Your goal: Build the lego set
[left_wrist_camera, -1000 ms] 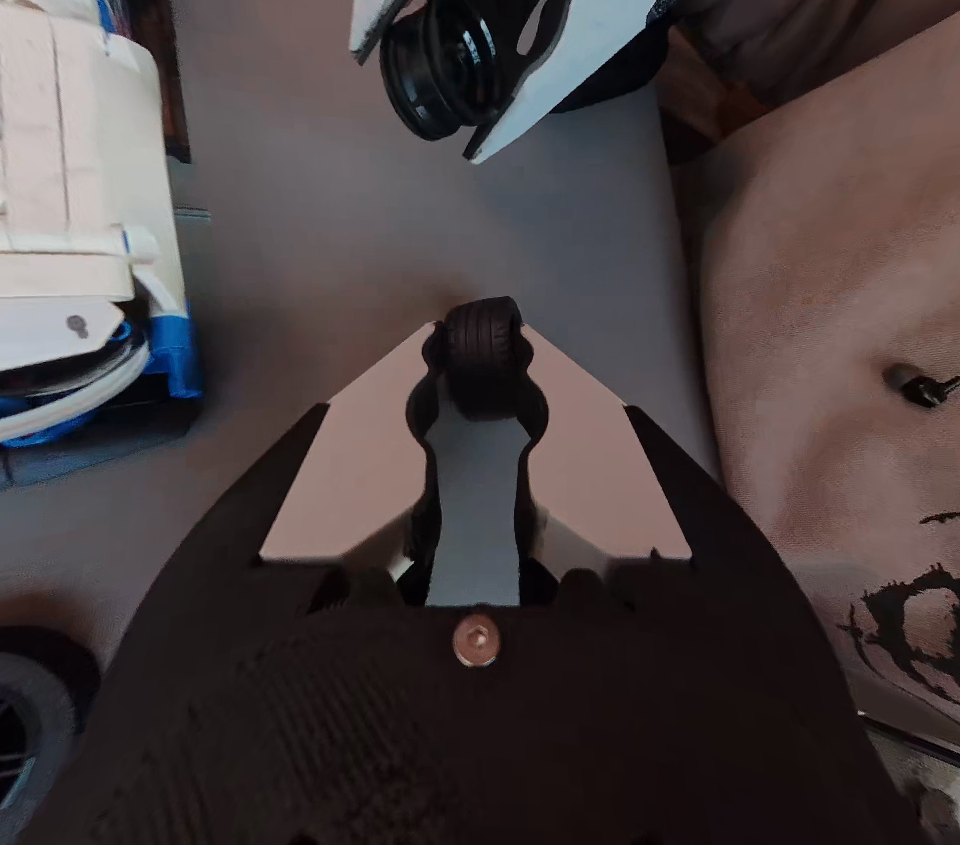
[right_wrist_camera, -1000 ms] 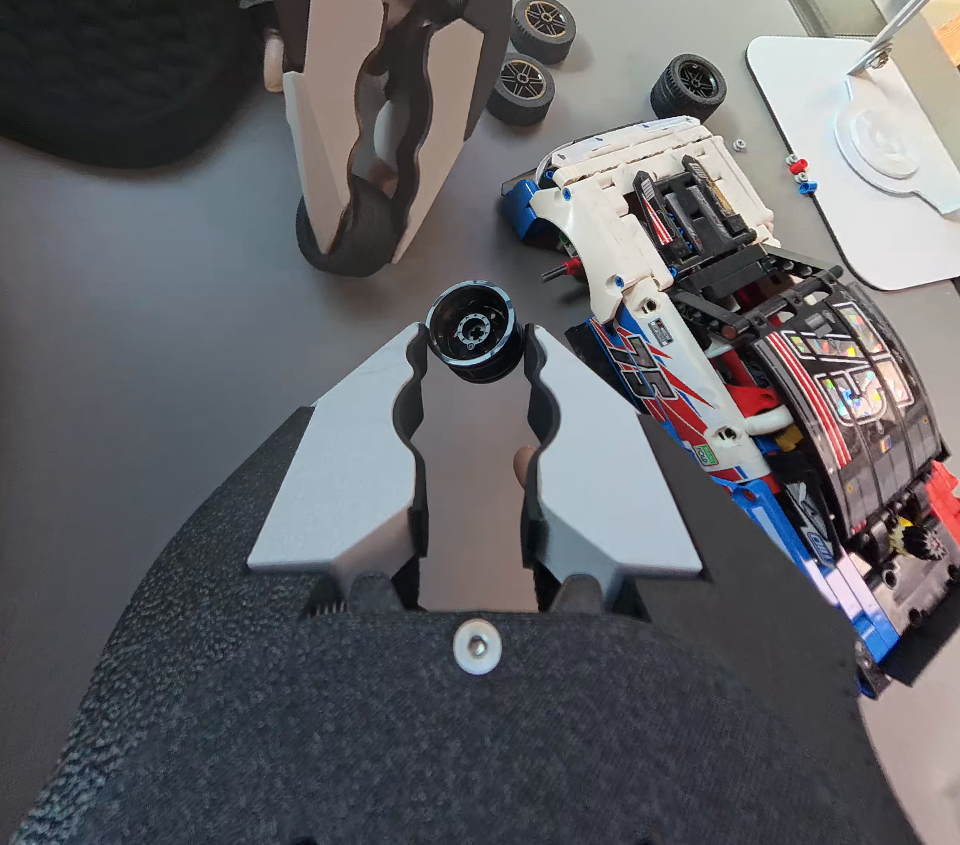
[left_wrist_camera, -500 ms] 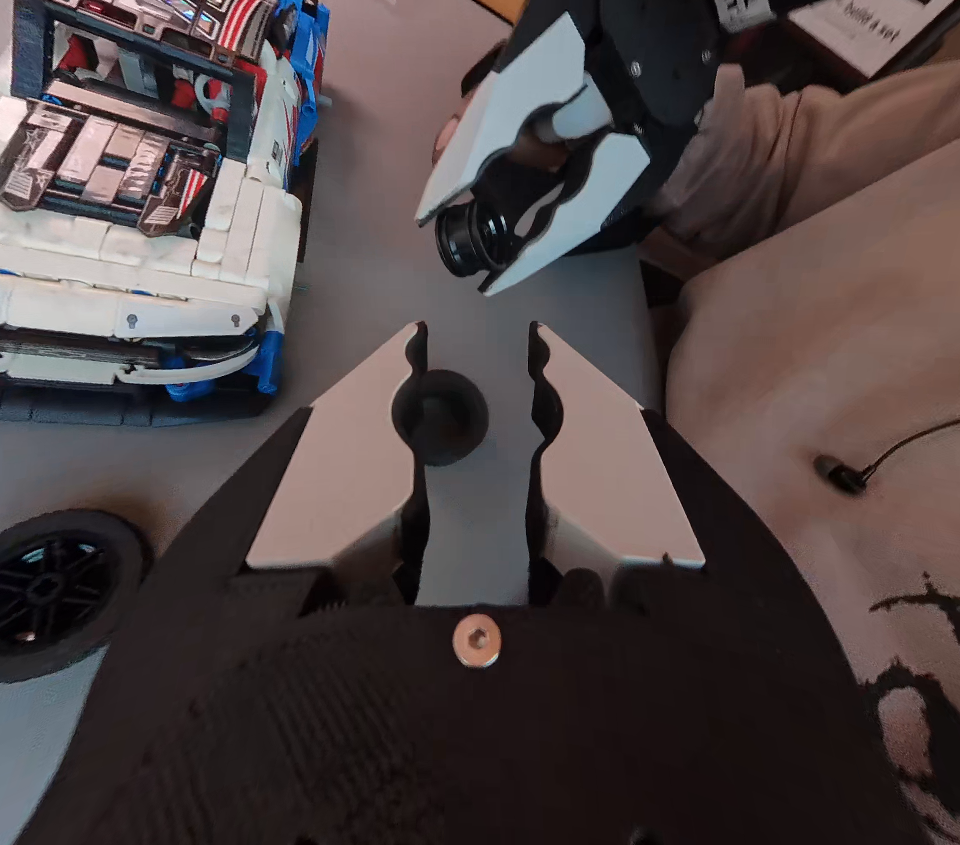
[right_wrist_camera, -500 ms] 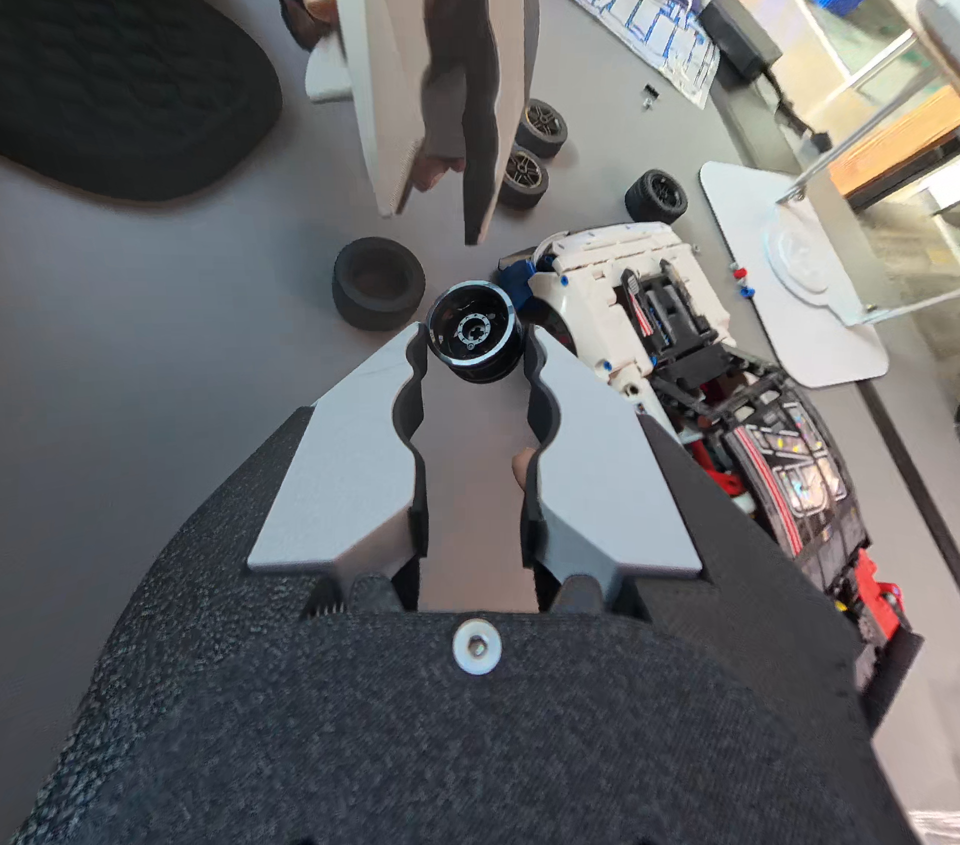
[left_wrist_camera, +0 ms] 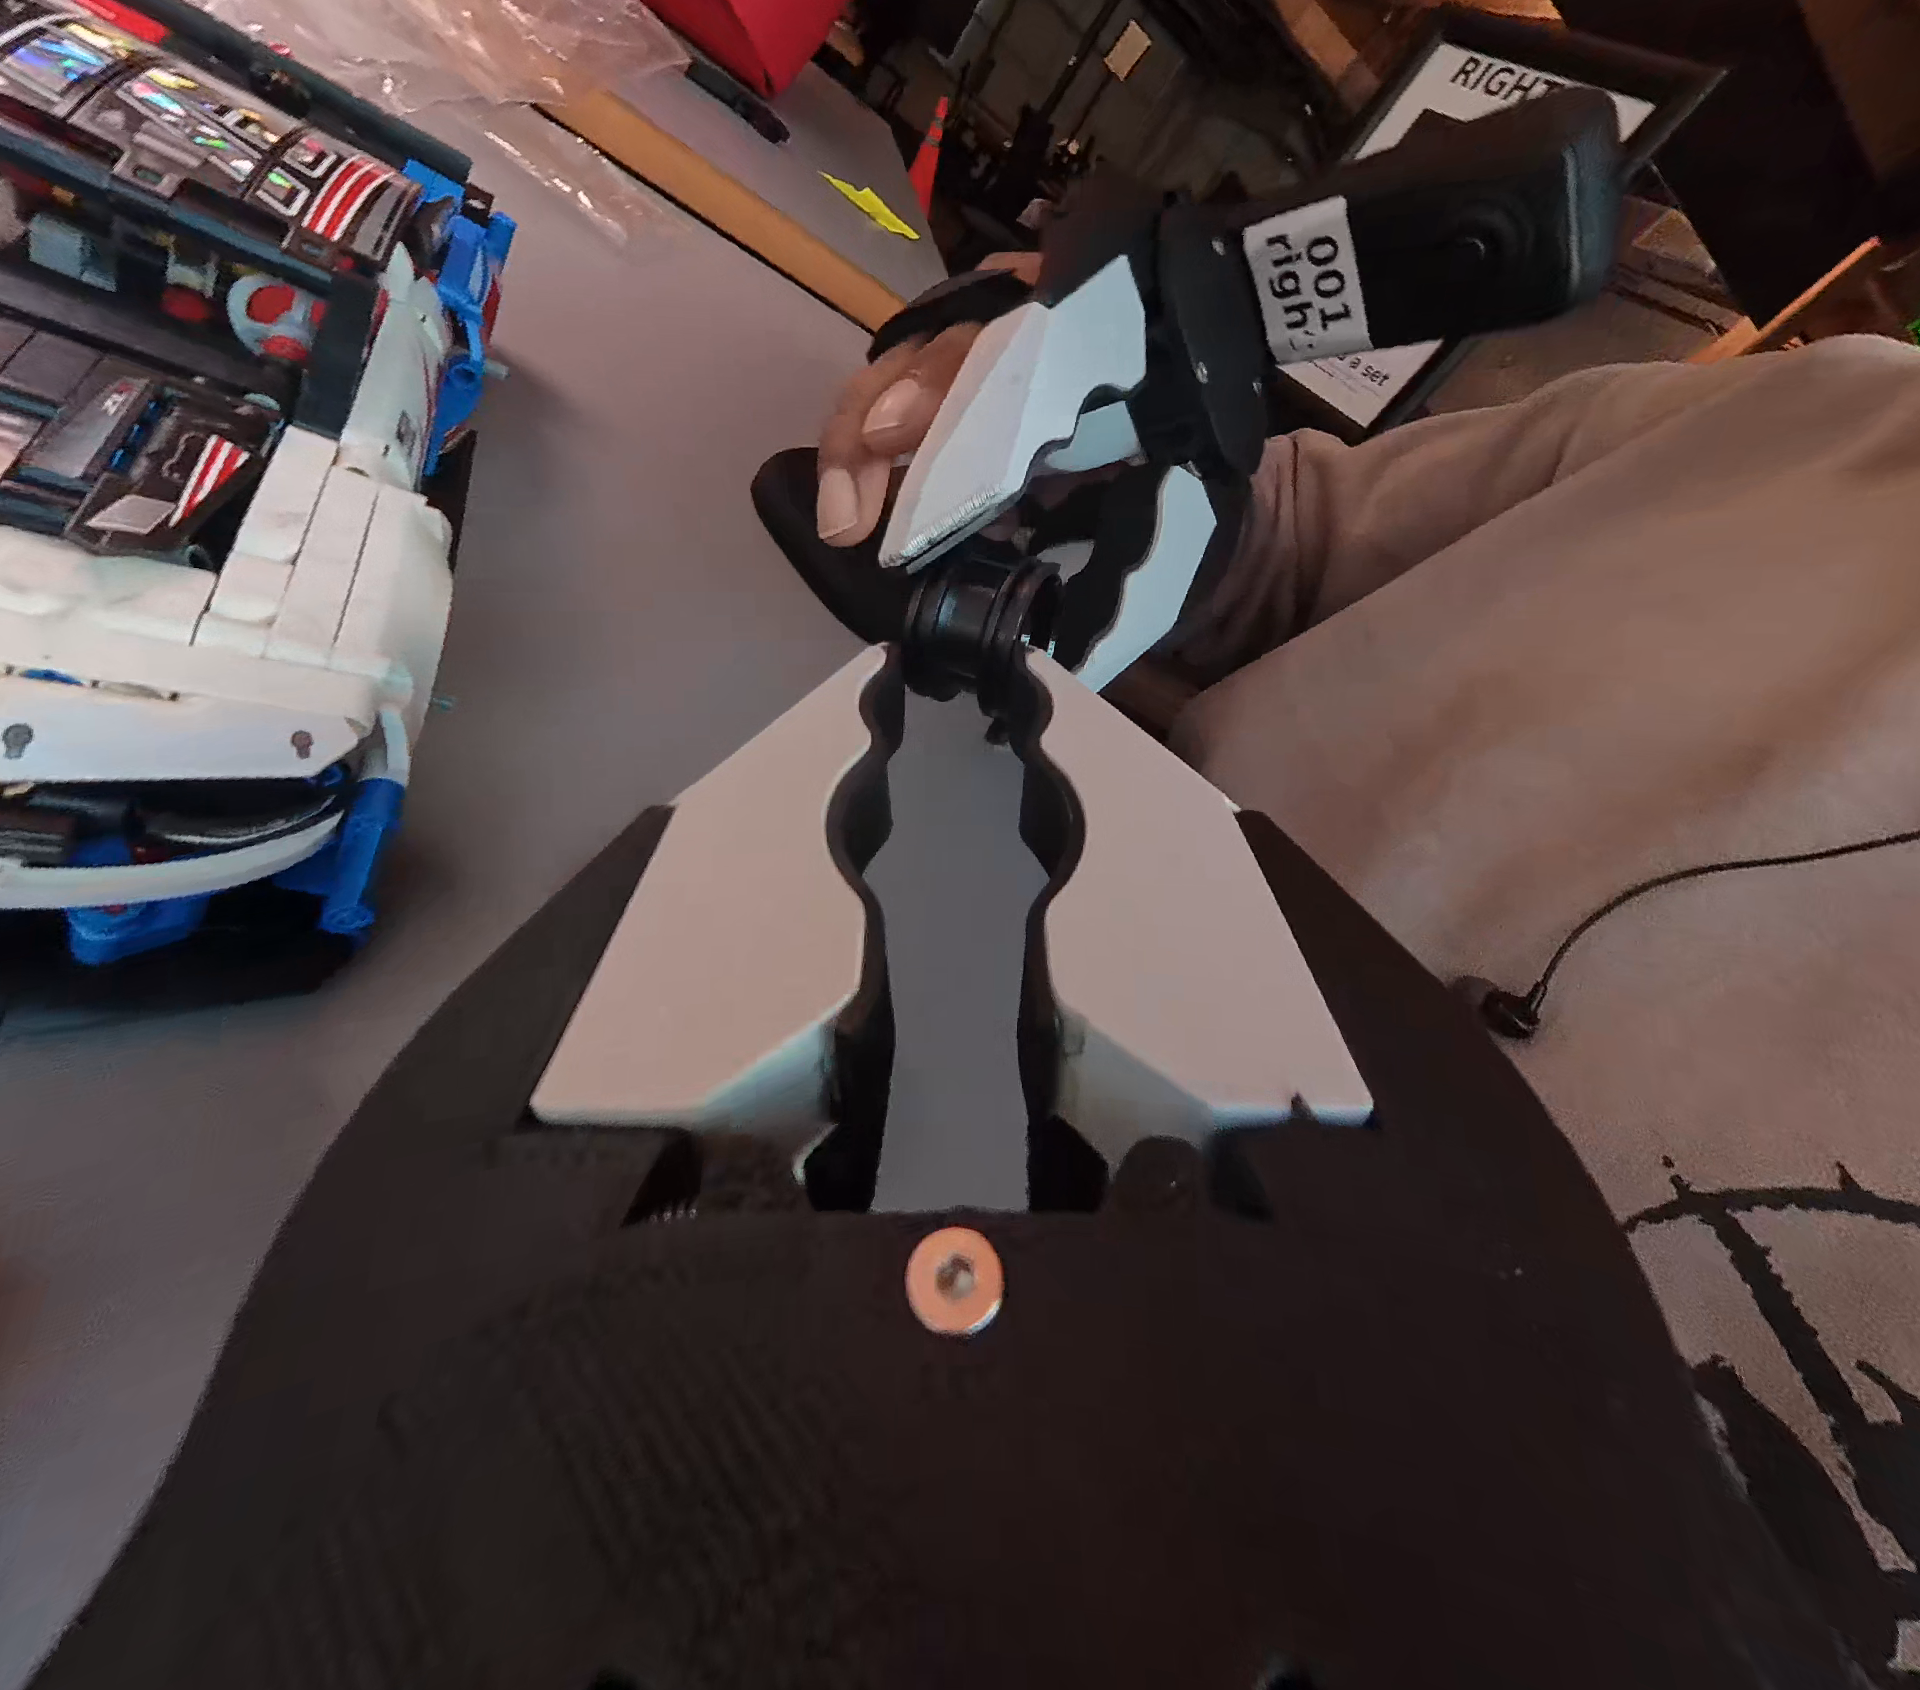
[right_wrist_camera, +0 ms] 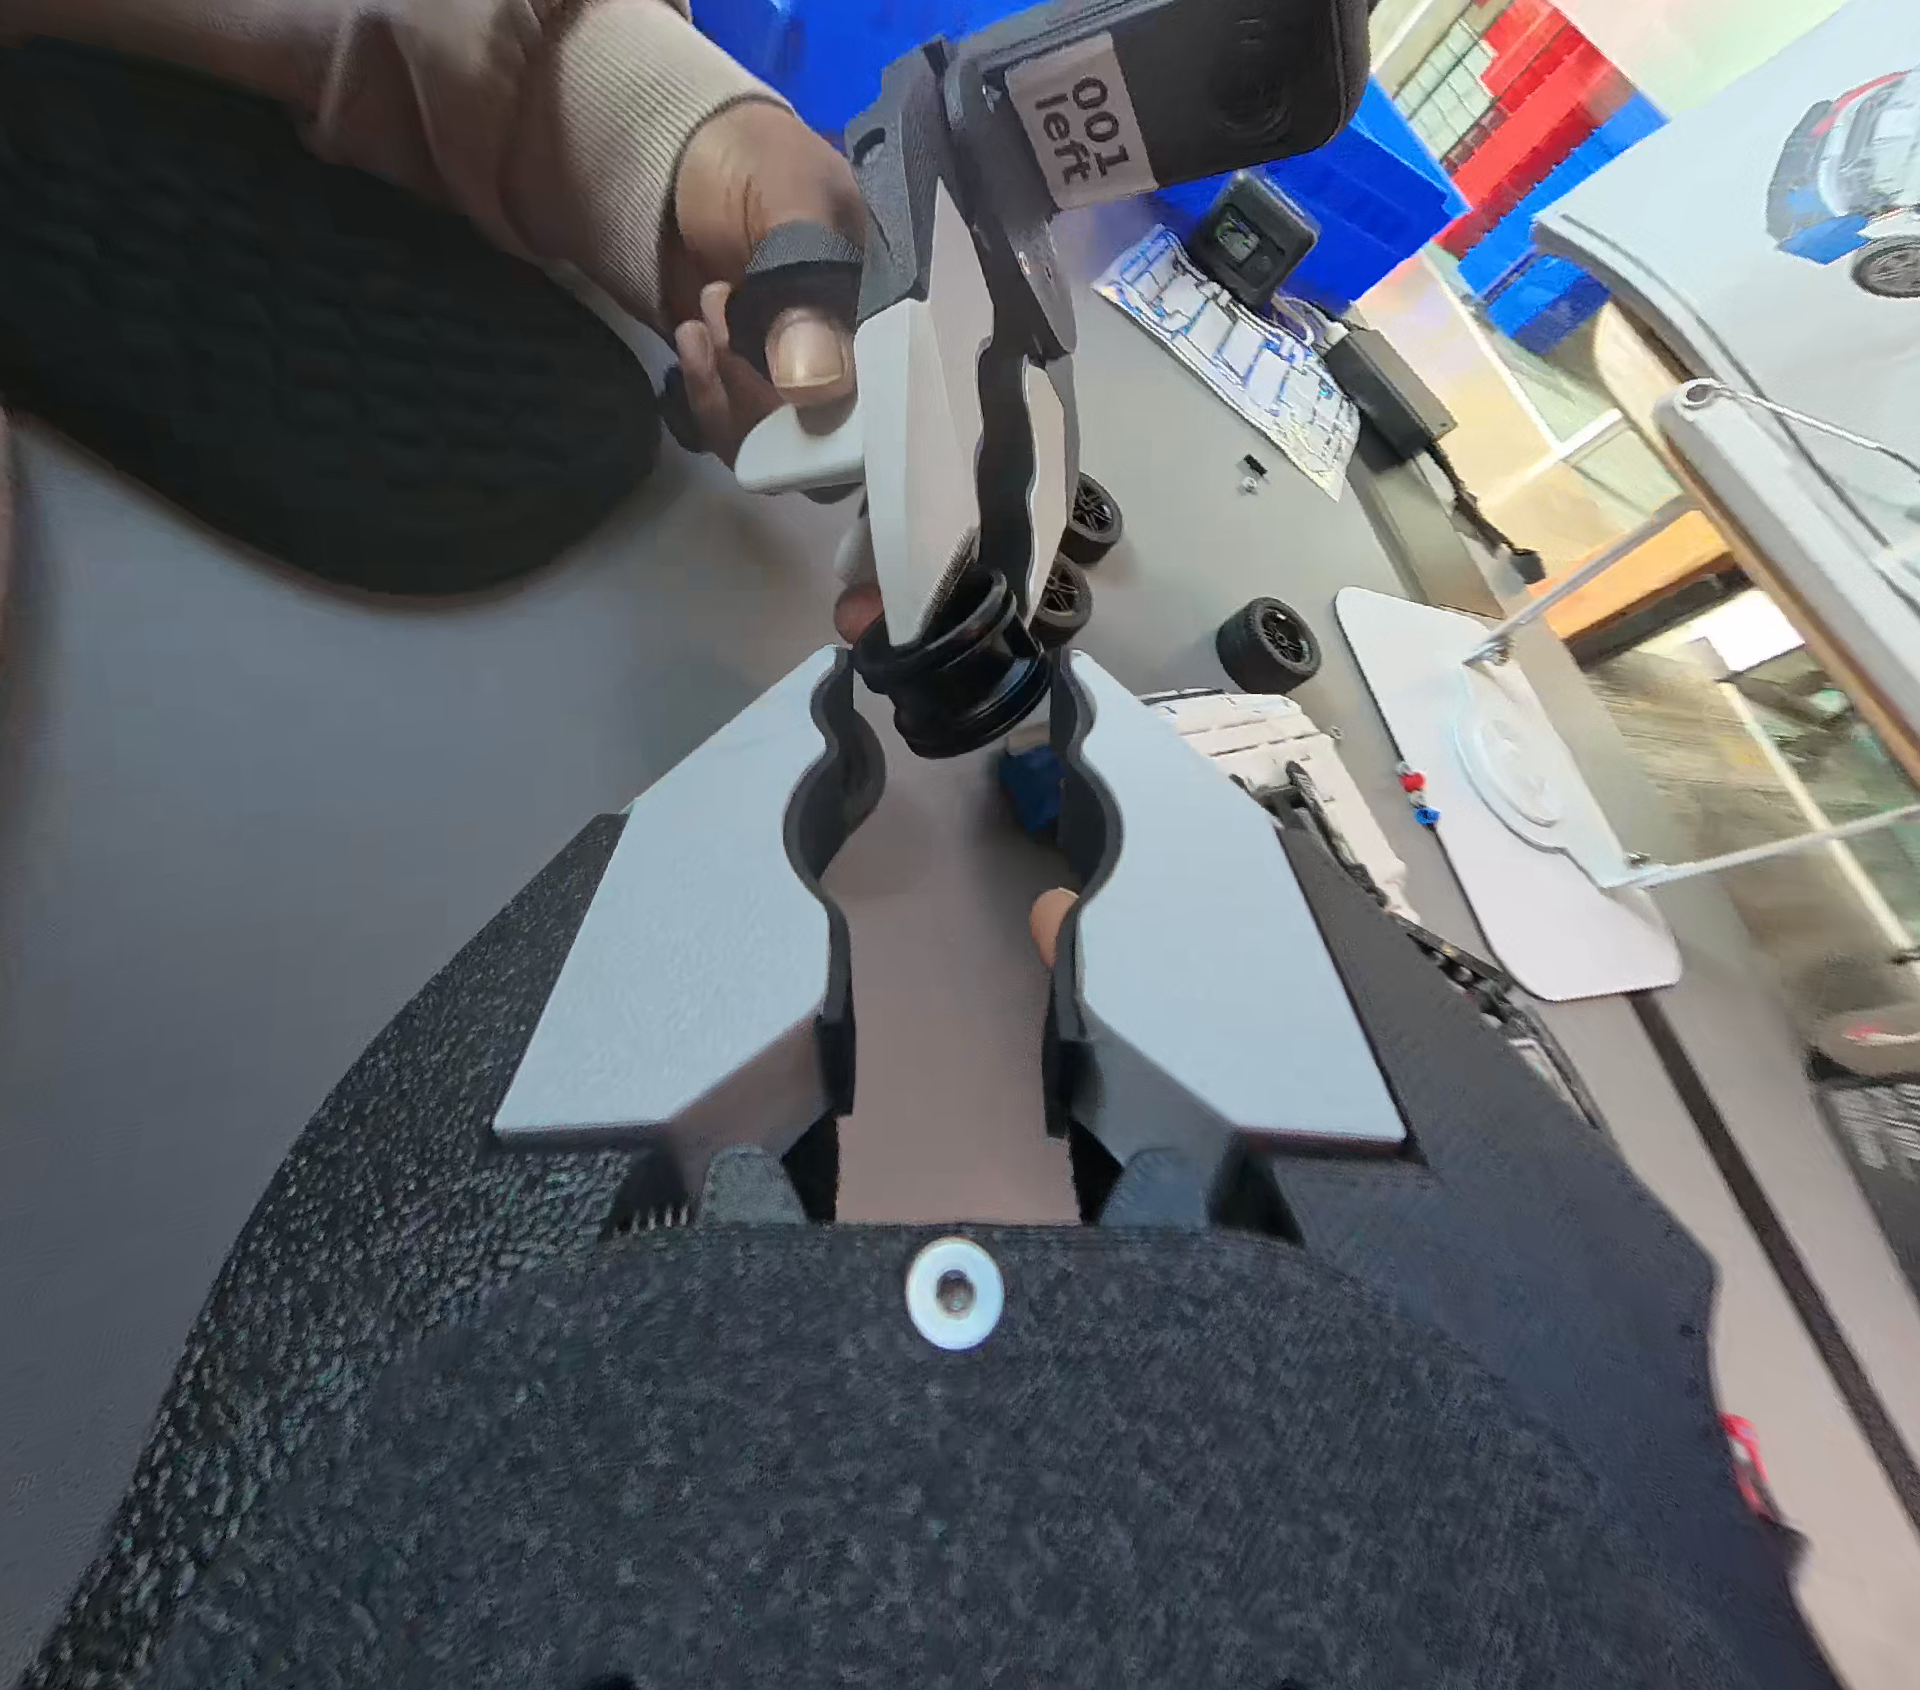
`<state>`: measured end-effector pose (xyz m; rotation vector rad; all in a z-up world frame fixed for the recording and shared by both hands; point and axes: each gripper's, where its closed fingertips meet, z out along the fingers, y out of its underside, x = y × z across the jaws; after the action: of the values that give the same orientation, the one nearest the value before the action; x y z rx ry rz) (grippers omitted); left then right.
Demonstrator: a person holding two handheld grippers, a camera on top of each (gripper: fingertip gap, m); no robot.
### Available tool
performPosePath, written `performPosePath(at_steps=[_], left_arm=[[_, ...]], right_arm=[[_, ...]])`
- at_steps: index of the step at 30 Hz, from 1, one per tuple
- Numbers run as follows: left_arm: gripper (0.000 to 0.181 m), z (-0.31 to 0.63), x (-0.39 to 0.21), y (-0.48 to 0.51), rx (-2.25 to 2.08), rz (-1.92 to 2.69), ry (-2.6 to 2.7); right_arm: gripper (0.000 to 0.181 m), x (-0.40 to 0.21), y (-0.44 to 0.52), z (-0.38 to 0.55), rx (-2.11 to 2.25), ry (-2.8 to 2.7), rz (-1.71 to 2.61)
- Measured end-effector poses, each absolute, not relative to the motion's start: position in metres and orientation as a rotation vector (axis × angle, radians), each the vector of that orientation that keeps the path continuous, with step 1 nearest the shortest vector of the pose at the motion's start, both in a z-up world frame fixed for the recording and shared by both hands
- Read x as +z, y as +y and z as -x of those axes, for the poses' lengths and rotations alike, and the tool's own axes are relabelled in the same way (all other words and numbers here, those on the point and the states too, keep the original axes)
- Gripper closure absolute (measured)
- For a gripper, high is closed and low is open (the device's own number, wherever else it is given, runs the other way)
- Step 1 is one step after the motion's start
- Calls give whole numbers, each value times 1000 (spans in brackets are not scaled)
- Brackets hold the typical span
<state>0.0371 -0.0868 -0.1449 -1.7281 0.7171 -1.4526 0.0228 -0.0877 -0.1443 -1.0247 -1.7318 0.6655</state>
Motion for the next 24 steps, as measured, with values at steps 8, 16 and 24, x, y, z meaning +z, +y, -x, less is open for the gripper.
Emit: performPosePath(at_steps=[8,16,24], left_arm=[[163,-31,-127,-96,-1046,1506,924],[163,-35,-127,-102,-956,1458,992],[159,-30,-129,-89,-1108,1572,777]], right_arm=[[146,-132,-110,-34,1208,-1691,1233],[159,-137,-112,-29,1090,-1741,1197],[162,-134,-94,-27,823,-1729,1081]])
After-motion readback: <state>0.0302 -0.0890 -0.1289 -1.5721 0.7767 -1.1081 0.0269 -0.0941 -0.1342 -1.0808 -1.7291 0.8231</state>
